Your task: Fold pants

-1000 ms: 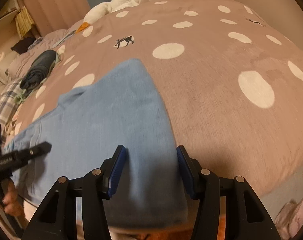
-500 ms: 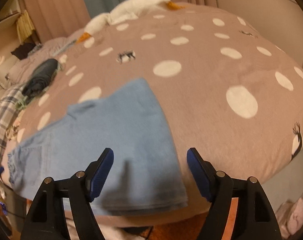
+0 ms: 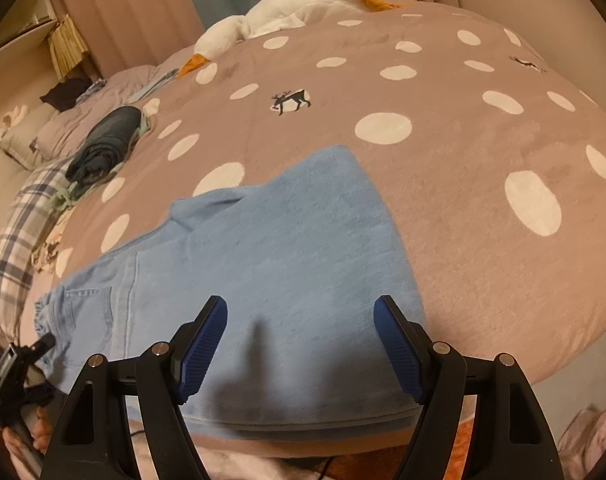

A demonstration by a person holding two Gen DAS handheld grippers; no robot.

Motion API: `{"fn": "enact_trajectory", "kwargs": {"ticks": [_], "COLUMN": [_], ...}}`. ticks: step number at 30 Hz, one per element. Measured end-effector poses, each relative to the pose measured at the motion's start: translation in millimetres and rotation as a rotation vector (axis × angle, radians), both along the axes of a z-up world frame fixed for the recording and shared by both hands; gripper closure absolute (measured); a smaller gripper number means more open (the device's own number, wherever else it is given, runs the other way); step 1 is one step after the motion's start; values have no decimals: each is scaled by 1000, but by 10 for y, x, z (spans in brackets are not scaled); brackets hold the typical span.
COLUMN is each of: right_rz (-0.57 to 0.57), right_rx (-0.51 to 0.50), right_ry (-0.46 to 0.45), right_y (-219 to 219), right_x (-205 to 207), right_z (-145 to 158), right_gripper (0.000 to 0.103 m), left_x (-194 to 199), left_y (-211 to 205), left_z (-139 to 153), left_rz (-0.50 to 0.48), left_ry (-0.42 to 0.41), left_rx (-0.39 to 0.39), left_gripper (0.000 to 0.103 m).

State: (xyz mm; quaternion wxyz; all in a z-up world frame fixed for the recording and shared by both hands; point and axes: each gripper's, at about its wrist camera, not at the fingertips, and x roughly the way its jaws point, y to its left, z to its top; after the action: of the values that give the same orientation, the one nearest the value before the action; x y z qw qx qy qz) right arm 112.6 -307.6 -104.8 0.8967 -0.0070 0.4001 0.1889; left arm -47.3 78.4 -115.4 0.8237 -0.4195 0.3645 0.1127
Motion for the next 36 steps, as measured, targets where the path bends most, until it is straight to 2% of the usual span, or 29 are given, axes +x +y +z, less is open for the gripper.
{"fn": "enact_trajectory", "kwargs": {"ticks": [2, 3, 4, 5, 6, 9, 10, 14, 17, 20, 23, 25, 30, 33, 36], "right_rz": [1, -1, -1, 0, 1, -10, -21, -71, -102, -133, -163, -184, -210, -223, -229], "right_rx": [7, 14, 23, 30, 40, 57, 59, 74, 92, 94, 104, 110, 121, 122, 131], "right_ry": [9, 13, 14, 15, 16, 12, 6, -10, -5, -4, -10, -7, 16, 30, 42], "right_y": [-1, -13, -19, -27, -43, -112, -151, -317, -446, -559, -679, -753, -873, -912, -946], "right_x": [2, 7, 6, 7, 7, 1, -5, -8, 14, 31, 31, 33, 70, 89, 99], "right_z": [-23, -31, -32, -30, -26, 7, 21, 50, 50, 52, 57, 45, -18, -56, -78], "right_gripper": [27, 27, 27, 27, 27, 27, 27, 27, 27, 27, 27, 27, 27, 27, 27], "left_x": [53, 68, 81, 104, 110, 176, 205, 410, 601, 797, 979, 1169, 1485, 1635, 1708], "left_y": [-39, -27, 7, 44, 52, -148, -263, -693, -1075, -1403, -1767, -1975, -2495, -2652, -2702], "left_z": [7, -5, -40, -79, -54, 295, 480, 1062, 1309, 1382, 1353, 1268, 797, 477, 333], "left_rz": [-6, 5, 17, 10, 26, -13, -45, -208, -332, -443, -545, -616, -791, -853, -883], "left_ry": [-18, -30, -36, -61, -65, -88, -125, -252, -319, -325, -319, -283, -166, -80, -71], "left_rx": [28, 23, -3, -76, -95, 71, 125, 229, 278, 289, 336, 347, 384, 374, 413], "left_gripper": [25, 48, 61, 69, 70, 71, 71, 72, 72, 72, 73, 73, 72, 71, 69]}}
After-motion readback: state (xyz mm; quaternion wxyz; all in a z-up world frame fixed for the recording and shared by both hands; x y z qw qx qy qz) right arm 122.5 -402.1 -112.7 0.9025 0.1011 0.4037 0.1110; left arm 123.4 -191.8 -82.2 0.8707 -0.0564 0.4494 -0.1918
